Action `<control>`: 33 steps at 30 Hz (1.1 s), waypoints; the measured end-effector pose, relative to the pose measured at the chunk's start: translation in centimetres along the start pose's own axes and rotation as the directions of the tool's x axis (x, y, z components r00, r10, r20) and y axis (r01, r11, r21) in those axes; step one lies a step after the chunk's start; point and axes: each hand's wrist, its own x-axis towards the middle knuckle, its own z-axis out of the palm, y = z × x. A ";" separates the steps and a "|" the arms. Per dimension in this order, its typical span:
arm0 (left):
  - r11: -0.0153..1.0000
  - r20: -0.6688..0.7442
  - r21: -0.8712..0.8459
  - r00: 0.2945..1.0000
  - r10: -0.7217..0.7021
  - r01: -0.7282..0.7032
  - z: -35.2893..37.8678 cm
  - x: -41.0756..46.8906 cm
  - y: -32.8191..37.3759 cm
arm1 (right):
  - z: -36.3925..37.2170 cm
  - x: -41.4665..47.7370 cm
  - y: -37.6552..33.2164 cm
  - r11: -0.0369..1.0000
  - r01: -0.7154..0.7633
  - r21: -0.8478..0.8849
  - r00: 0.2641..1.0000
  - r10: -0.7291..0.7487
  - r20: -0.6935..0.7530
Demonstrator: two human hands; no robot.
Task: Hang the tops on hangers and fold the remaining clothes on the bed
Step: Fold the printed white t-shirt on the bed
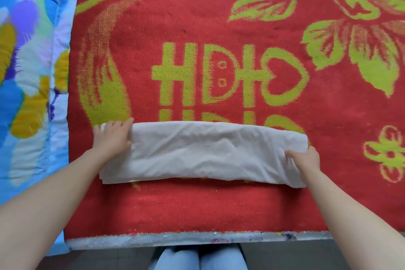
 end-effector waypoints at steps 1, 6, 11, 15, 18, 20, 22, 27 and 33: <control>1.000 -0.006 0.024 1.000 -0.004 0.004 -0.3 0.3 -0.3 | -0.3 -0.1 0.0 1.000 -0.003 0.022 0.999 0.002 0.034; 0.999 -0.018 -0.046 1.000 0.003 -0.004 -2.4 1.2 -2.9 | -3.2 1.4 -0.4 0.986 0.071 0.150 0.993 -0.083 0.078; 0.977 -0.339 -0.201 0.931 -0.135 0.069 -1.9 0.4 -3.4 | -4.7 2.1 -1.3 0.972 0.105 0.211 0.988 -0.127 0.093; 0.977 -0.443 -0.202 0.896 -0.031 -0.066 0.5 -2.3 1.4 | -3.9 1.4 -1.3 0.976 0.080 0.203 0.955 -0.133 0.264; 0.956 -0.451 -0.121 0.873 0.187 -0.267 3.6 -5.5 6.6 | -3.6 1.4 -0.7 0.985 0.122 0.122 0.971 -0.144 0.190; 0.934 -0.380 -0.108 0.882 0.277 -0.340 5.7 -7.8 9.5 | -3.5 1.3 -0.3 0.994 0.102 0.038 0.980 -0.106 0.170; 0.934 -0.237 -0.092 0.919 0.315 -0.344 7.2 -9.6 11.1 | -3.7 1.3 -0.1 0.997 0.079 -0.021 0.986 -0.075 0.147; 0.960 -0.081 -0.048 0.959 0.270 -0.275 7.0 -9.8 10.3 | -4.8 -0.4 -1.3 0.983 0.181 -0.001 0.978 -0.180 0.101; 0.926 -0.081 -0.089 0.930 0.359 -0.366 5.7 -9.7 8.9 | -2.9 -10.3 -7.4 0.830 0.509 -0.226 0.860 -0.490 0.141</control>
